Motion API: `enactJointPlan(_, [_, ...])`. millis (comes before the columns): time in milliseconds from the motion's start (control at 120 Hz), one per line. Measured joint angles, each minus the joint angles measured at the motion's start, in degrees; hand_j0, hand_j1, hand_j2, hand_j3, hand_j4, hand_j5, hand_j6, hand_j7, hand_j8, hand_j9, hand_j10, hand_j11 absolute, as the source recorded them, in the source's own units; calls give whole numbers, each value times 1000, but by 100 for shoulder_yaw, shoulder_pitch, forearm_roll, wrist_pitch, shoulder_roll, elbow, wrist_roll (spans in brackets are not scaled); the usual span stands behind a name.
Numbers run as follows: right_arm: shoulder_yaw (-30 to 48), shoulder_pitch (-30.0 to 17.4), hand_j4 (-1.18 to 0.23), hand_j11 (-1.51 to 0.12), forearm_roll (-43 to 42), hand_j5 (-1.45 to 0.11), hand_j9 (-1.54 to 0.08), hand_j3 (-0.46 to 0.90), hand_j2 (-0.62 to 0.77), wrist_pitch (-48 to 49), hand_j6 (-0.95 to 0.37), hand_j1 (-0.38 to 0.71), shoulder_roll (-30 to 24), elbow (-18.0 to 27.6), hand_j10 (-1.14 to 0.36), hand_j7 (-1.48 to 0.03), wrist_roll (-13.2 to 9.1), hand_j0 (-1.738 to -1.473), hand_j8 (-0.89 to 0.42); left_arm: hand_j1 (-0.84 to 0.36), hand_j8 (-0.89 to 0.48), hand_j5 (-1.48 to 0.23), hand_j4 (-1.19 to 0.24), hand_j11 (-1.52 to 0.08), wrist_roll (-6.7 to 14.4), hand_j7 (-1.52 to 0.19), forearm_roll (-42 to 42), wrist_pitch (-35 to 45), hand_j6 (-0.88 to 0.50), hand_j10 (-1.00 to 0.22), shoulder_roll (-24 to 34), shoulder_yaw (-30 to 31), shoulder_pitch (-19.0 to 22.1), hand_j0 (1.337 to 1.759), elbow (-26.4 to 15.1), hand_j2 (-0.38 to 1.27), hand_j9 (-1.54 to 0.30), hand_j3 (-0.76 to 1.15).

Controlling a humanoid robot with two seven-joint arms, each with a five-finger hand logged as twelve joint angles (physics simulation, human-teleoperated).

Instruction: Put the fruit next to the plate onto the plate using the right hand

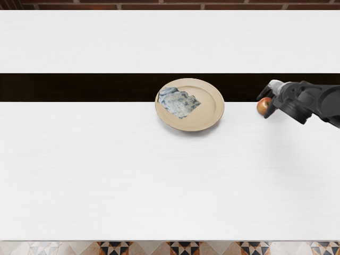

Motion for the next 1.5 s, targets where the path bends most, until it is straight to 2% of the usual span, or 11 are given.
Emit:
enactJointPlan(283, [7, -4, -627, -868, 16, -858, -865, 0, 39, 11, -377, 241, -4, 1, -630, -840, 2, -1651, -389, 56, -246, -318, -246, -318, 0, -318, 0, 0, -246, -246, 0, 0, 0, 1658, 0, 50, -318, 0])
enactJointPlan(450, [3, 35, -646, -950, 137, -949, -947, -1, 73, 27, -410, 217, -26, 0, -688, -919, 3, -1648, -416, 56, -246, -318, -246, -318, 0, -318, 0, -1, -246, -246, 0, 0, 0, 1658, 0, 50, -318, 0])
enactJointPlan(492, [4, 55, -649, -957, 174, -961, -954, -1, 140, 38, -416, 226, -42, 0, -701, -931, 2, -1649, -417, 56, -246, -318, -246, -318, 0, -318, 0, -1, -246, -246, 0, 0, 0, 1658, 0, 50, -318, 0])
enactJointPlan(708, [3, 229, -681, -995, 497, -1004, -992, 1, 295, 148, -390, 278, -246, 4, -719, -965, -8, -1652, -399, 56, -246, -318, -246, -318, 0, -318, 0, -1, -246, -246, 0, 0, 0, 1658, 0, 49, -318, 0])
enactJointPlan(850, [27, 386, -676, -1000, 981, -1013, -997, 0, 106, 309, -403, 207, -406, -46, -722, -969, -18, -1651, -400, 56, -246, -318, -246, -318, 0, -318, 1, 1, -246, -246, 0, 0, 0, 1658, 0, 49, -318, 0])
enactJointPlan(925, [116, 431, -682, -1001, 1233, -1016, -998, 0, 70, 481, -410, 189, -440, -172, -723, -968, -33, -1650, -403, 56, -246, -318, -246, -318, 0, -318, 1, 0, -246, -246, 0, 0, 0, 1658, 0, 49, -318, 0])
enactJointPlan(1025, [336, 462, -705, -993, 1381, -1007, -991, 0, 162, 690, -429, 203, -449, -255, -732, -966, -48, -1650, -418, 56, -246, -318, -246, -318, 0, -318, 2, -1, -246, -246, 0, 0, 0, 1658, 0, 49, -318, 0])
enactJointPlan(1250, [712, 501, -690, -996, 1465, -1012, -992, 0, 82, 869, -416, 191, -228, -370, -718, -964, -209, -1650, -411, 56, -246, -318, -246, -318, 0, -318, 0, -1, -246, -246, 0, 0, 0, 1658, 0, 49, -318, 0])
enactJointPlan(1500, [847, 637, -679, -995, 1484, -1018, -989, 0, 85, 889, -415, 195, 496, -800, -713, -964, -416, -1651, -406, 56, -246, -318, -246, -318, 0, -318, 1, -1, -246, -246, 0, 0, 0, 1658, 0, 49, -318, 0])
